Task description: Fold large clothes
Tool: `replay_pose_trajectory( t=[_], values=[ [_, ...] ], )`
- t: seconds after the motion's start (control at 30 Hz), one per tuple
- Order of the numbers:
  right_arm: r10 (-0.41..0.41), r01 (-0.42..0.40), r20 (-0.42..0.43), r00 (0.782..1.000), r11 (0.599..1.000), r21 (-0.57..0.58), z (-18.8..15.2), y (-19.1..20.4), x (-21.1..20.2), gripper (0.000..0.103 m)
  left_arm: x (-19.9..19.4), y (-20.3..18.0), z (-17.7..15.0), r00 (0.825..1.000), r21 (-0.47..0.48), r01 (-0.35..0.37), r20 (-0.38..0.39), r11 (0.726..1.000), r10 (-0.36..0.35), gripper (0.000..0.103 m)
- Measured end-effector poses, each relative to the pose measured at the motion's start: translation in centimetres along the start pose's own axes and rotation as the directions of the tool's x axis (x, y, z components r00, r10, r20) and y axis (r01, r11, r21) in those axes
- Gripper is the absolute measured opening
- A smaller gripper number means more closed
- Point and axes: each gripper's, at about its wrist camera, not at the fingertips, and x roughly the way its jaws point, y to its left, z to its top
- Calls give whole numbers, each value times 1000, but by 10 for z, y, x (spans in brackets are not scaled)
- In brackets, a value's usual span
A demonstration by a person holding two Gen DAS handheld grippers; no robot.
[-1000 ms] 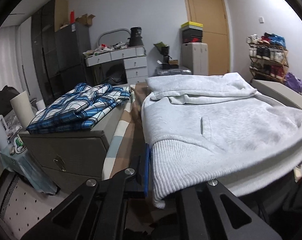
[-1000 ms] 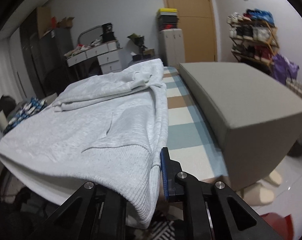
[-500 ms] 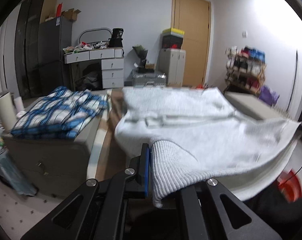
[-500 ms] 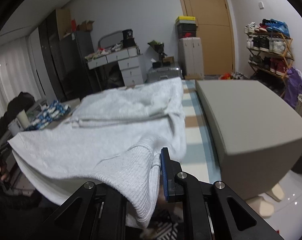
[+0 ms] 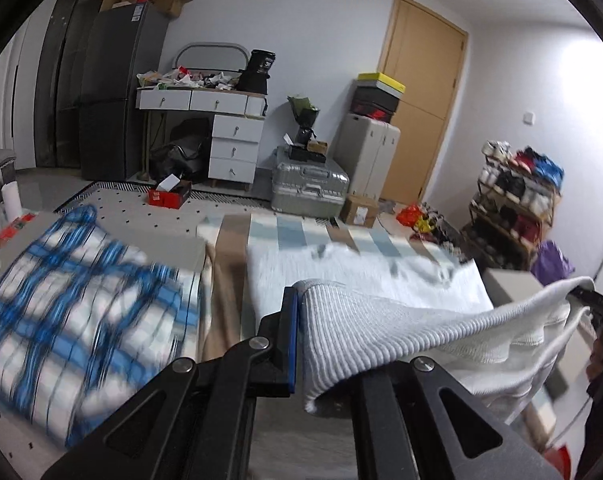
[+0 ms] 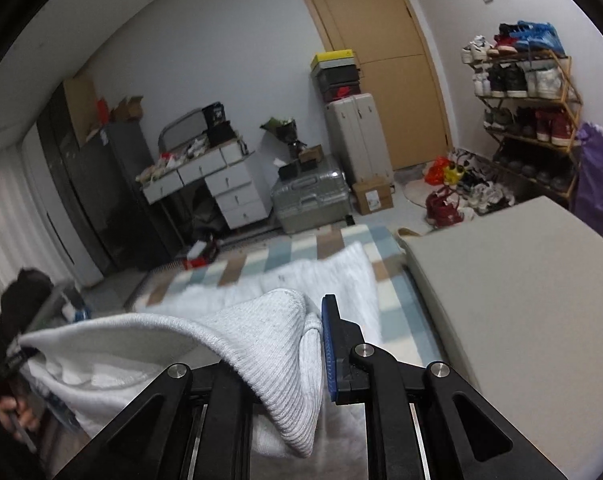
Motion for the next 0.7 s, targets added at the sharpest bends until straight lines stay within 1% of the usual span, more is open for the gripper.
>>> replay_pose_trajectory(
  t=[0.1, 0.13, 0.17, 0.2, 0.23, 0.27, 0.3, 0.33, 0.37, 0.4, 0.43, 0.47, 0.5, 0.53, 0.6, 0.63, 0.7],
  values=[
    [20, -21, 23, 1000, 998, 67, 35, 0, 31, 13, 27, 0, 29, 1000, -16, -9, -6, 1000, 9, 1],
    [24, -26, 22, 999, 996, 86, 45, -1, 41, 13, 43, 0, 43, 1000, -25, -17, -14, 1000, 16, 1],
    [29, -32, 23, 999, 992, 120, 59, -2, 58, 13, 52, 0, 50, 999, -19, -26, -22, 999, 26, 1],
    [29, -31, 12, 999, 990, 139, 68, -3, 72, 14, 69, 0, 60, 998, -20, -50, -30, 999, 49, 1],
    [25, -24, -3, 1000, 986, 164, 77, -5, 92, 16, 86, 2, 67, 996, -40, -72, -53, 997, 70, 1],
    [7, -1, -34, 999, 986, 168, 81, -6, 113, 19, 101, 4, 69, 992, -46, -93, -88, 995, 89, 1],
    [-15, 27, -77, 997, 986, 165, 84, -8, 135, 26, 121, 5, 70, 984, -41, -127, -130, 991, 121, 2],
    [-43, 64, -124, 991, 984, 164, 83, -13, 158, 49, 144, 9, 67, 972, -40, -159, -184, 986, 149, 3],
    [-79, 111, -184, 980, 979, 172, 77, -21, 183, 64, 168, 15, 60, 948, -42, -196, -264, 980, 178, 3],
    [-97, 143, -233, 968, 971, 189, 69, -33, 202, 73, 185, 21, 53, 922, -49, -232, -331, 972, 203, 8],
    [-104, 171, -287, 952, 961, 216, 58, -46, 216, 73, 196, 28, 41, 903, -65, -248, -377, 967, 206, 24],
    [-83, 176, -347, 934, 953, 245, 47, -57, 225, 73, 195, 29, 33, 907, -83, -228, -380, 970, 181, 37],
    [-44, 152, -369, 929, 951, 270, 37, -66, 226, 73, 192, 30, 26, 915, -88, -205, -371, 975, 158, 58],
    [-20, 124, -361, 932, 956, 266, 31, -70, 220, 73, 185, 28, 17, 919, -65, -195, -360, 979, 159, 63],
    [-17, 106, -343, 939, 965, 242, 29, -74, 207, 73, 175, 25, 16, 926, -25, -184, -341, 983, 165, 63],
    [-3, 82, -321, 947, 969, 234, 30, -74, 196, 73, 166, 23, 13, 928, -14, -170, -338, 985, 155, 63],
    [18, 46, -281, 960, 975, 219, 40, -71, 181, 73, 151, 21, 11, 933, -35, -149, -335, 988, 129, 64]
  ],
)
